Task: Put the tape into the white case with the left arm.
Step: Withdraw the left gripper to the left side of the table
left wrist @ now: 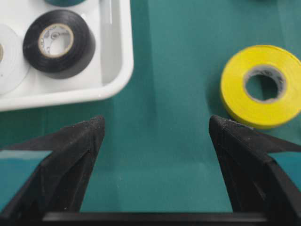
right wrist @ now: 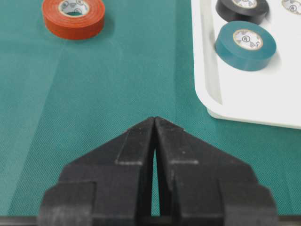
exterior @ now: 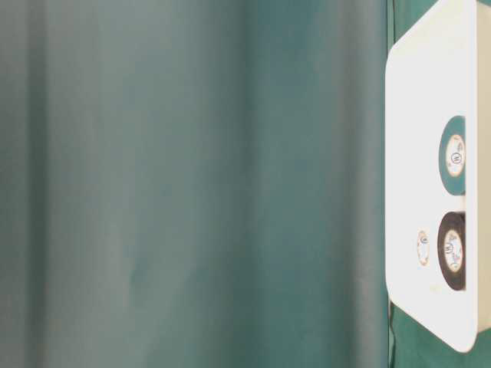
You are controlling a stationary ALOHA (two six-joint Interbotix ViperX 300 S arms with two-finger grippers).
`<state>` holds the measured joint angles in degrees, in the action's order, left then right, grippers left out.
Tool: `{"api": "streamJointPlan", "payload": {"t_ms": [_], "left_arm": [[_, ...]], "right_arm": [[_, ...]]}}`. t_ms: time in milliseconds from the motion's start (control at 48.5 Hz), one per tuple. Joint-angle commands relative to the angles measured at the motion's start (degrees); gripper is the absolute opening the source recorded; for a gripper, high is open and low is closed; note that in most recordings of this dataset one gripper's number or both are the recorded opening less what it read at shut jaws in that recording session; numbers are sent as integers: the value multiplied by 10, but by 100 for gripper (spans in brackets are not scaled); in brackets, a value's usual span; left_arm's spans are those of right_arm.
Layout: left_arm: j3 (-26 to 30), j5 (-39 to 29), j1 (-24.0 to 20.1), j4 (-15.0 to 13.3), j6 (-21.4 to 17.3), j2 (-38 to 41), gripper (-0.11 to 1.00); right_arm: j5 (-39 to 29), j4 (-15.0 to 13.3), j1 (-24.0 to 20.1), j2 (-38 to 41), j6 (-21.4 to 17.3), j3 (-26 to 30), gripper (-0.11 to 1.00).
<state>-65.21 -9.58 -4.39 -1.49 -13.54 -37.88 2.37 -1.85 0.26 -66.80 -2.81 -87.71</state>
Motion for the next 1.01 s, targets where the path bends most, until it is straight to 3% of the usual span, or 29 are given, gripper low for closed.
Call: {"api": "streamJointPlan", "payload": {"t_ms": [0, 227, 556, 989], "left_arm": [[-5, 4, 5, -2, 4, -16, 91], [-9, 2, 24, -1, 8, -11, 91], [-6, 3, 105, -1, 21, 2, 91], [-6, 5, 112, -2, 37, 3, 91]], "right_arm": [[6, 0, 0, 2, 0, 5, -9], [6, 0, 0, 2, 0, 5, -9], [6, -1, 1, 2, 0, 5, -9], [6, -1, 1, 3, 0, 5, -9]]}}
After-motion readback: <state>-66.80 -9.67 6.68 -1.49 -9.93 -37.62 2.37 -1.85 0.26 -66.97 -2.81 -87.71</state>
